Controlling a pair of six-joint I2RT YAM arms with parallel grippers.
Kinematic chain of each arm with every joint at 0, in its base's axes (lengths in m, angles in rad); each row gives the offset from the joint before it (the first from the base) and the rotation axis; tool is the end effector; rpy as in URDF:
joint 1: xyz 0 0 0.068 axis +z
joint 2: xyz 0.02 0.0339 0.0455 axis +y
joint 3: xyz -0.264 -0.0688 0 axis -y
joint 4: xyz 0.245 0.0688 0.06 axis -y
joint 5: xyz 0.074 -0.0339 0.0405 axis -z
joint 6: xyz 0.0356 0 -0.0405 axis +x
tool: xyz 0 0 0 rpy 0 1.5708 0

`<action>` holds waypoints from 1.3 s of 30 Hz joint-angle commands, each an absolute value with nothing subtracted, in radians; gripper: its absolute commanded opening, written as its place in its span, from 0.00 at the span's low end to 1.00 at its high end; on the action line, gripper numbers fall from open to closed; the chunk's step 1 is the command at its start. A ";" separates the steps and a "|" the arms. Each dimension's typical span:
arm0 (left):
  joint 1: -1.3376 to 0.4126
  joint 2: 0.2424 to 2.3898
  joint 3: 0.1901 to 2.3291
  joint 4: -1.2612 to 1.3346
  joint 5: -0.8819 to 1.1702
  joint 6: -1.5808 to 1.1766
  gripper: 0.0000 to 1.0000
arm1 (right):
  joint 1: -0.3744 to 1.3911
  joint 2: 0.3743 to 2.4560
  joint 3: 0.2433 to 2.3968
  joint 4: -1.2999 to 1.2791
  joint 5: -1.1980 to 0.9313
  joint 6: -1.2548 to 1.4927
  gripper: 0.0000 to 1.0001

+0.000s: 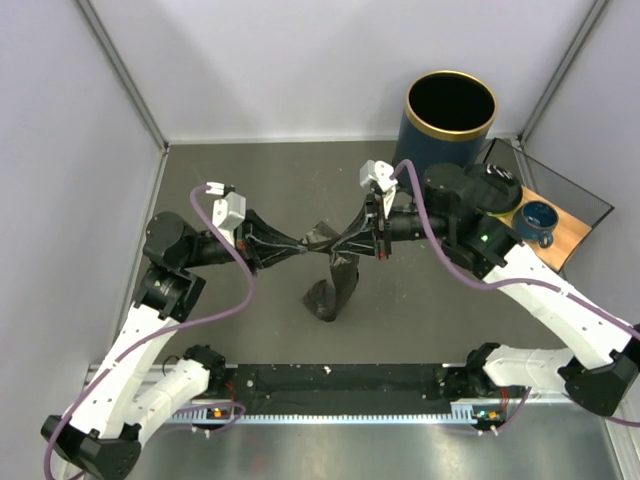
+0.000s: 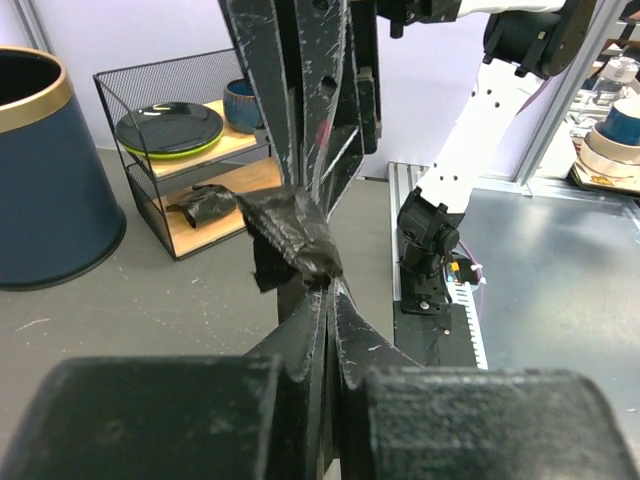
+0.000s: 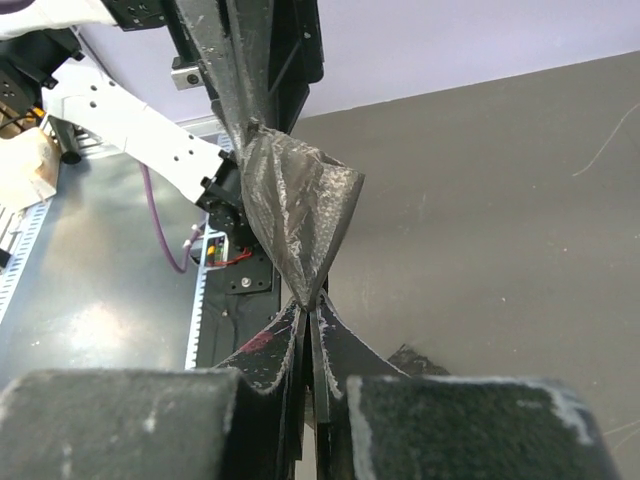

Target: Put the trash bags into the trash bin

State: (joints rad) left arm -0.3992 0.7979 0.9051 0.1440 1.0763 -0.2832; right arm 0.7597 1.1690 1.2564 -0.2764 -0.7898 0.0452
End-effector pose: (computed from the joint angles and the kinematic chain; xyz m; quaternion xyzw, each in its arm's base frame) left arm 0.1361 -0.0914 0.4110 0.4348 0.5020 -0.5231 0.5342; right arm 0.1659 0.1925 0.4190 -0.4784 0.5807 0.5032 0.4251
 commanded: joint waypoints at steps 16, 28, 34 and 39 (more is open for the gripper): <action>-0.383 0.825 0.893 0.202 1.154 -0.351 0.30 | 0.704 1.124 1.292 -0.357 -0.873 0.009 0.00; -0.439 0.845 0.917 0.304 1.147 -0.353 0.35 | 0.729 1.164 1.290 -0.341 -0.930 0.014 0.00; -0.477 0.856 0.933 0.264 1.118 -0.308 0.35 | 0.750 1.170 1.293 -0.347 -0.933 0.005 0.00; -0.486 0.862 0.931 0.253 1.101 -0.291 0.38 | 0.762 1.172 1.295 -0.359 -0.939 -0.028 0.00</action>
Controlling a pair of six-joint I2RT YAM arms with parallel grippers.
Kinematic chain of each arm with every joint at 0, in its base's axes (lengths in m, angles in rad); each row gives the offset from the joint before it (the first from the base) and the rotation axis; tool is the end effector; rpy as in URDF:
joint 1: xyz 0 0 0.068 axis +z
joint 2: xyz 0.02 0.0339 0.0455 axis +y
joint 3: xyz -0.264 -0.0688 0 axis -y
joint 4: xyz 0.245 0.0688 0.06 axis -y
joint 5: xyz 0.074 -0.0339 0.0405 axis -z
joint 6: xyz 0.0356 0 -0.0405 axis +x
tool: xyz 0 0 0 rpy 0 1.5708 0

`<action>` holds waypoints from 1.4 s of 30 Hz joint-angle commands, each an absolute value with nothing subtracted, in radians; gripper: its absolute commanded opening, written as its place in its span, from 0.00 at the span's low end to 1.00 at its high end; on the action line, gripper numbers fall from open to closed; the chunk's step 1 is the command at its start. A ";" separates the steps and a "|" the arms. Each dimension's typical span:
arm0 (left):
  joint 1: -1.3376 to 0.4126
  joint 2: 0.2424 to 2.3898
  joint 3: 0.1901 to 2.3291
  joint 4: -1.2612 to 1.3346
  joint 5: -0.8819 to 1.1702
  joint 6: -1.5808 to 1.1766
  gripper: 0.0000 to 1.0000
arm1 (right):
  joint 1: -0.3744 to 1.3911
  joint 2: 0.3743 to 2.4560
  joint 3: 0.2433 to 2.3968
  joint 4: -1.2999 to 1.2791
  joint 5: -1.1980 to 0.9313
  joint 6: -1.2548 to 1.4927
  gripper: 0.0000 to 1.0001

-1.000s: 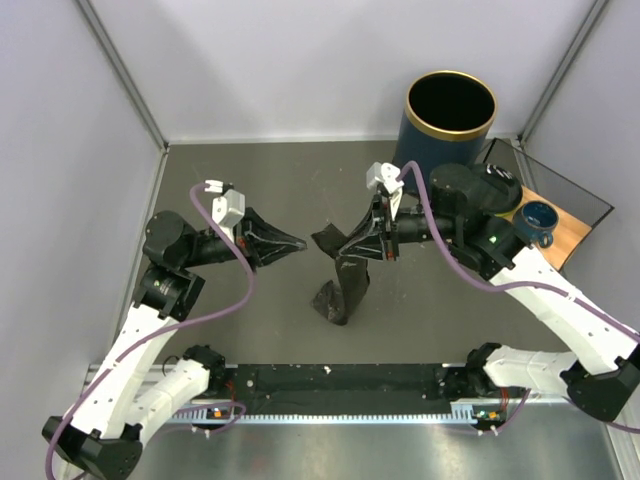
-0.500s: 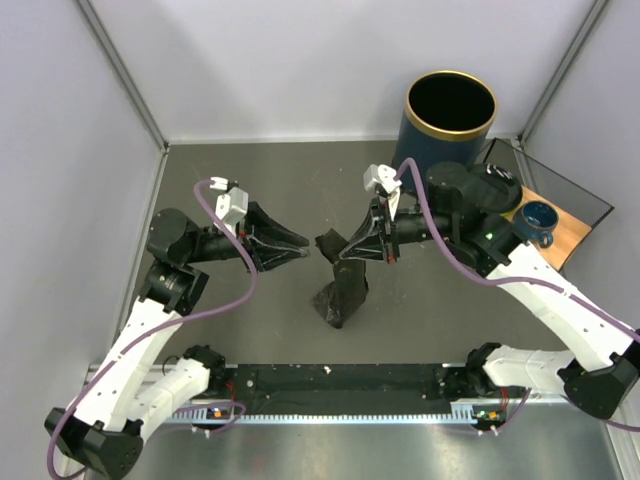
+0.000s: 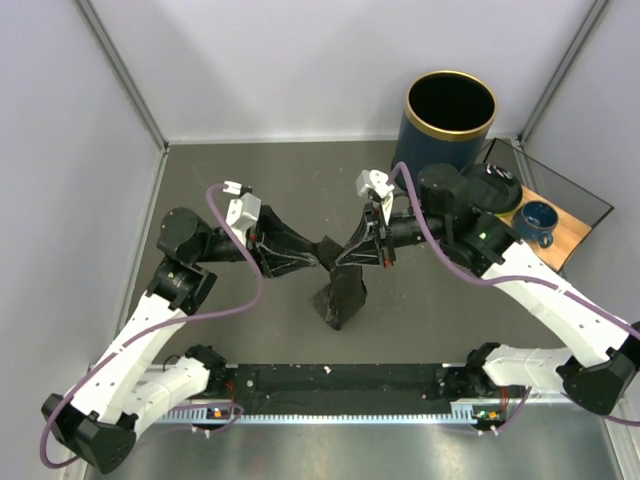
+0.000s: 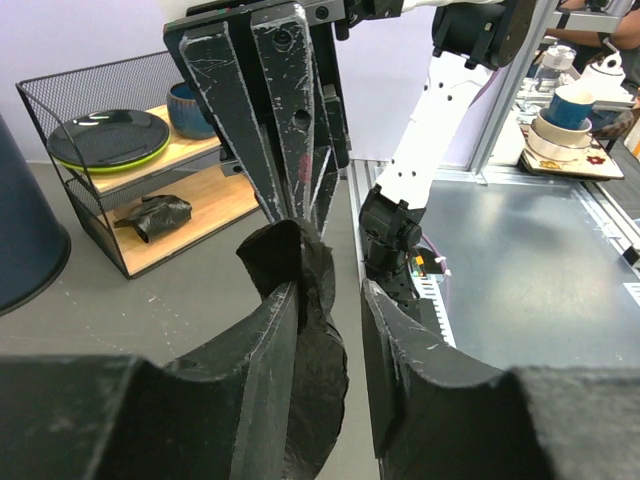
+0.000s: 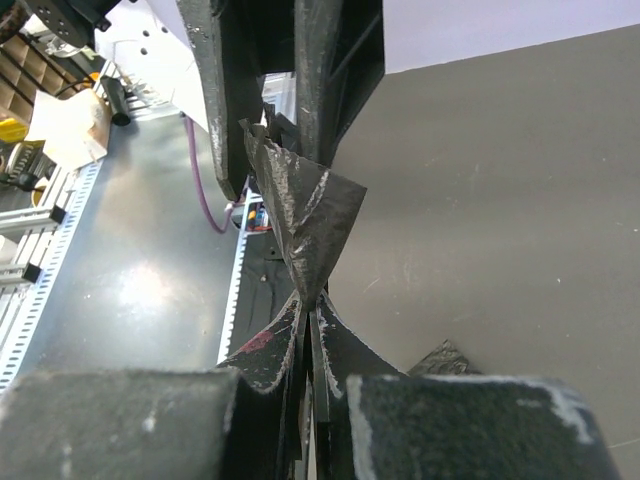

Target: Put the trash bags into the trash bin

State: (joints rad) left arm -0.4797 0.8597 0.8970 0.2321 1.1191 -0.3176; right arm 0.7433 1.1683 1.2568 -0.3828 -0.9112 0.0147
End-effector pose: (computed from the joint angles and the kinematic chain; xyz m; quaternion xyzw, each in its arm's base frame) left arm 0.1419 -0.1099 0.4064 0.4625 0.4775 -0.5581 0.4966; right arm 0.1628 0.1879 0.4100 -0.5019 0.5805 0.5263 0.3663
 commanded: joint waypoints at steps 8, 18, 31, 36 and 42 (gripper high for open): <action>-0.486 0.862 0.923 0.265 1.126 -0.288 0.17 | 0.779 1.173 1.295 -0.377 -0.936 -0.049 0.00; -0.486 0.821 0.896 0.222 1.186 -0.275 0.13 | 0.716 1.226 1.331 -0.373 -0.992 -0.008 0.00; -0.486 0.842 0.902 0.203 1.149 -0.233 0.11 | 0.739 1.216 1.324 -0.373 -1.072 0.011 0.00; -0.486 0.841 0.899 0.202 1.157 -0.235 0.01 | 0.741 1.216 1.324 -0.390 -1.075 0.006 0.00; -0.485 0.836 0.894 0.158 1.096 -0.290 0.00 | 0.738 1.239 1.341 -0.393 -0.945 0.020 0.20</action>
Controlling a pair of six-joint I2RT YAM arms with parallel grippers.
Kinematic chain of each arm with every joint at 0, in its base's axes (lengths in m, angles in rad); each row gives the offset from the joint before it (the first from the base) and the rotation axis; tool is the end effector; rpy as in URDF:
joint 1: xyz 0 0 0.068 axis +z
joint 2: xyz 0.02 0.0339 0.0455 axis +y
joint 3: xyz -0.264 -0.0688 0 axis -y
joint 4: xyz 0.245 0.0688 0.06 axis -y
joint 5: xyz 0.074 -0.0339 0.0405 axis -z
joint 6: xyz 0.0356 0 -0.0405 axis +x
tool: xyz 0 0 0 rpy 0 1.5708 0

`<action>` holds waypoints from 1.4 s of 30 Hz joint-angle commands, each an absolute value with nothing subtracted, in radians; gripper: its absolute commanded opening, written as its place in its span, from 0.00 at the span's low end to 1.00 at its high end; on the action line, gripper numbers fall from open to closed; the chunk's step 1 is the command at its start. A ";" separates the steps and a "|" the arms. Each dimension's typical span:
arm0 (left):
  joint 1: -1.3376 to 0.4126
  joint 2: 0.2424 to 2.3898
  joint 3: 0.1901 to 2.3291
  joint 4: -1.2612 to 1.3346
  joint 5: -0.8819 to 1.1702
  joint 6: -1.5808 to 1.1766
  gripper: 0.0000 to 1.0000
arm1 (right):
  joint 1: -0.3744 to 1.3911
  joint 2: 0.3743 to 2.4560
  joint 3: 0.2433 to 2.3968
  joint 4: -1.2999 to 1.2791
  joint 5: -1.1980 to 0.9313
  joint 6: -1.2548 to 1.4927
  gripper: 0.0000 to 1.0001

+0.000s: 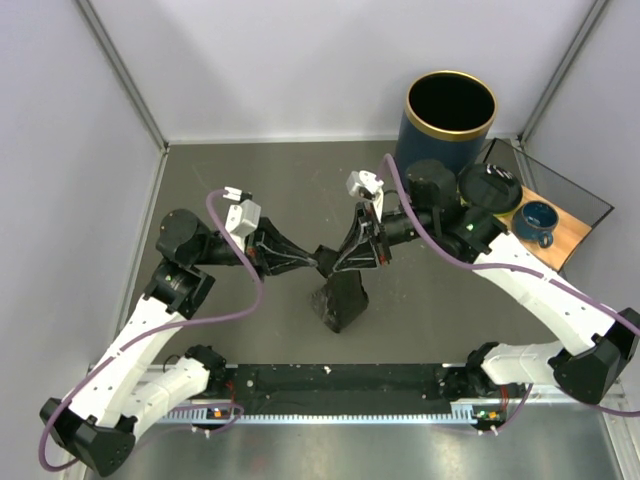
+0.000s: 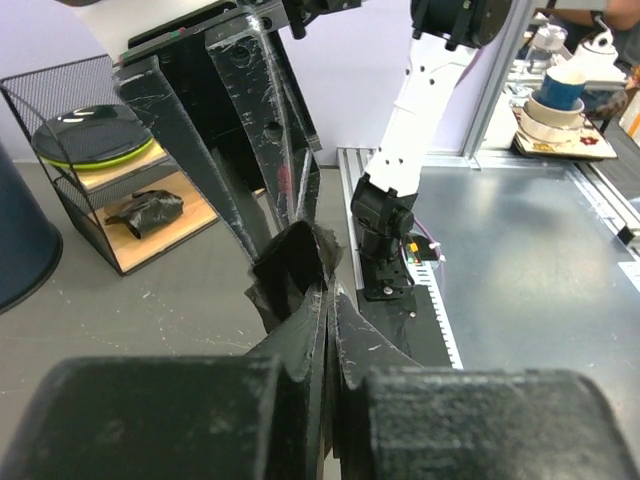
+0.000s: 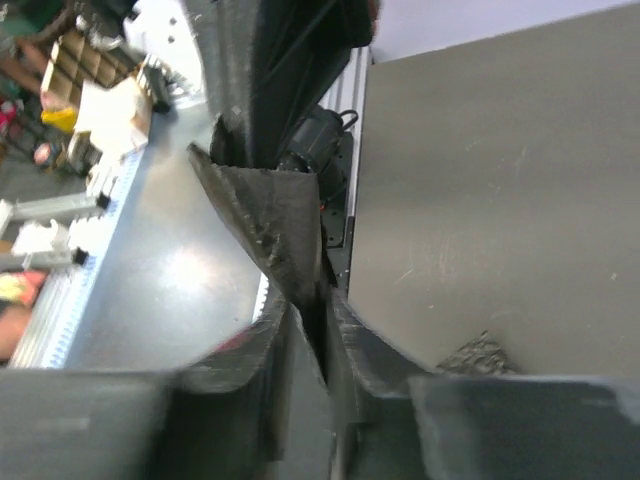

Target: Put the trash bags into the trash bin

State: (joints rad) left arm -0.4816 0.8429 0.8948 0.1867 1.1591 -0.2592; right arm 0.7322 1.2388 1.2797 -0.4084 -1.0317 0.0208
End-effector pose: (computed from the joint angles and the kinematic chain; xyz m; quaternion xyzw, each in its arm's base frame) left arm 0.1370 -0.1084 0.4041 0.4853 0.4660 -0.5536 0.4907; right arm 0.1747 0.1981 0.3999 -0.5115 0.5750 0.5592 0.3083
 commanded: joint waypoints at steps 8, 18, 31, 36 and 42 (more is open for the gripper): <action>-0.476 0.821 0.853 0.089 0.875 -0.321 0.00 | 0.687 1.194 1.374 -0.456 -0.750 0.028 0.60; -0.476 0.868 0.824 0.235 0.927 -0.442 0.00 | 0.738 1.238 1.417 -0.417 -0.792 0.118 0.47; -0.476 0.861 0.810 0.305 0.959 -0.511 0.00 | 0.796 1.292 1.420 -0.397 -0.770 0.080 0.40; -0.476 0.847 0.799 0.305 0.956 -0.512 0.00 | 0.796 1.276 1.407 -0.399 -0.759 0.055 0.02; -0.469 0.805 0.804 0.209 0.936 -0.448 0.00 | 0.764 1.223 1.379 -0.420 -0.726 0.044 0.00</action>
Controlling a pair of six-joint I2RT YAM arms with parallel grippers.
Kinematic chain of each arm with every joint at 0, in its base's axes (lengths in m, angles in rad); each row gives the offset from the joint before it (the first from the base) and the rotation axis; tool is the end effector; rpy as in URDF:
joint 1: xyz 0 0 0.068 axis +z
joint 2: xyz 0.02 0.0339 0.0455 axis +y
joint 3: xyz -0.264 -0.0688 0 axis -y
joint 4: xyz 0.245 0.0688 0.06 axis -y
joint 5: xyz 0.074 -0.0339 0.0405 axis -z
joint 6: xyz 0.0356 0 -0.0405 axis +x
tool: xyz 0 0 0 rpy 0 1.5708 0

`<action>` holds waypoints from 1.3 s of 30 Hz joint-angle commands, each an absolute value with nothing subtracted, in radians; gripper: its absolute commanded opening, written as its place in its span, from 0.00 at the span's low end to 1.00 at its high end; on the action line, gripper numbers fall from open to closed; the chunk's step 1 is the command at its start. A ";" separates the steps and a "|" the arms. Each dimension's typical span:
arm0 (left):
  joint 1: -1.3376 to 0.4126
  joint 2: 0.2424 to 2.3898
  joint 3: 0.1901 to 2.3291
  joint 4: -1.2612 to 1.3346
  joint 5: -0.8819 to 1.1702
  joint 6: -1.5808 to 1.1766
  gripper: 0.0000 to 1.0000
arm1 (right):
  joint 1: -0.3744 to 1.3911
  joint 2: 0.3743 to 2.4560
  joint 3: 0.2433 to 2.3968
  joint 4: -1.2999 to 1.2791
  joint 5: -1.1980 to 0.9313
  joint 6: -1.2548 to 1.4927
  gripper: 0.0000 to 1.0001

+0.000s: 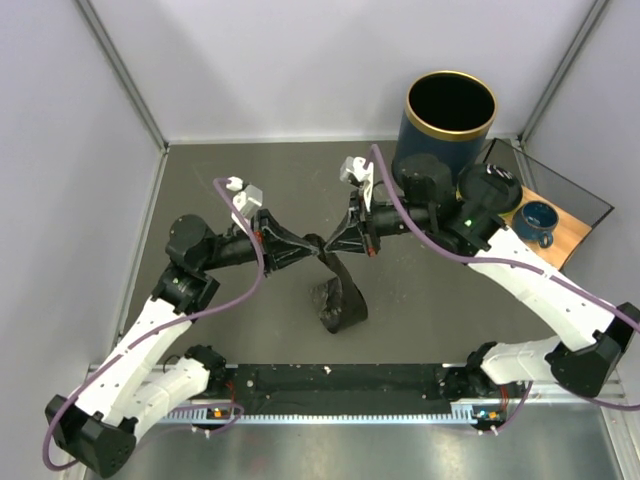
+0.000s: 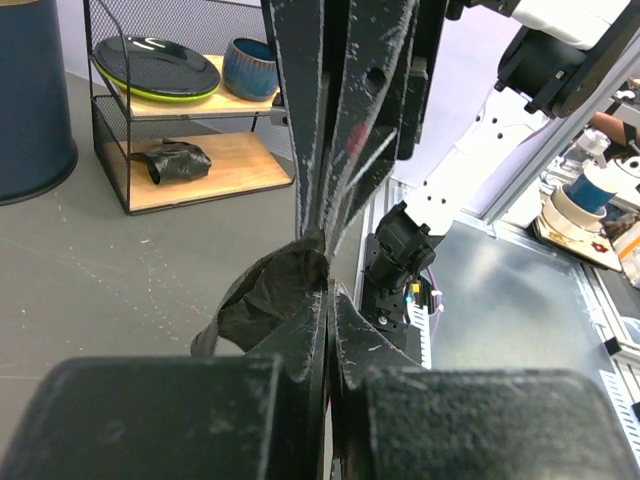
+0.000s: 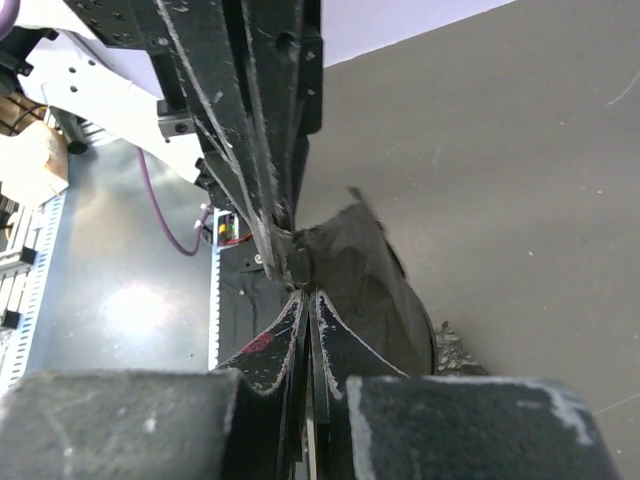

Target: Put the trash bags into the trash bin

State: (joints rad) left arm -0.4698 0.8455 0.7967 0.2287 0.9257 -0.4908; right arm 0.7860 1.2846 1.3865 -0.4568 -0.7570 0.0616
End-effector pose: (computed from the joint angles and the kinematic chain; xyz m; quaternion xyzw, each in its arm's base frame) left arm 0.1533 -0.1097 0.3761 0.3368 0.5769 -0.5711 0.4771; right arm 0.1783 0.2131 0.4167 -0.4676 0.6385 0.4947 0.3591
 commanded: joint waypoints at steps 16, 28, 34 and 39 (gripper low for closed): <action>-0.356 0.819 0.905 0.098 0.934 -0.354 0.00 | 0.526 1.114 1.374 -0.457 -0.721 0.043 0.00; -0.362 0.939 0.951 0.365 1.025 -0.546 0.00 | 0.673 1.190 1.344 -0.331 -0.807 0.225 0.99; -0.364 0.934 0.953 0.367 1.048 -0.543 0.00 | 0.699 1.261 1.338 -0.232 -0.768 0.333 0.99; -0.367 0.933 0.942 0.382 1.065 -0.568 0.00 | 0.733 1.319 1.365 -0.190 -0.779 0.354 0.99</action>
State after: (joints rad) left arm -0.3618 0.9508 0.9134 0.3141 1.0351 -0.5377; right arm 0.7010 1.2842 1.3396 -0.2817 -0.7784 0.3092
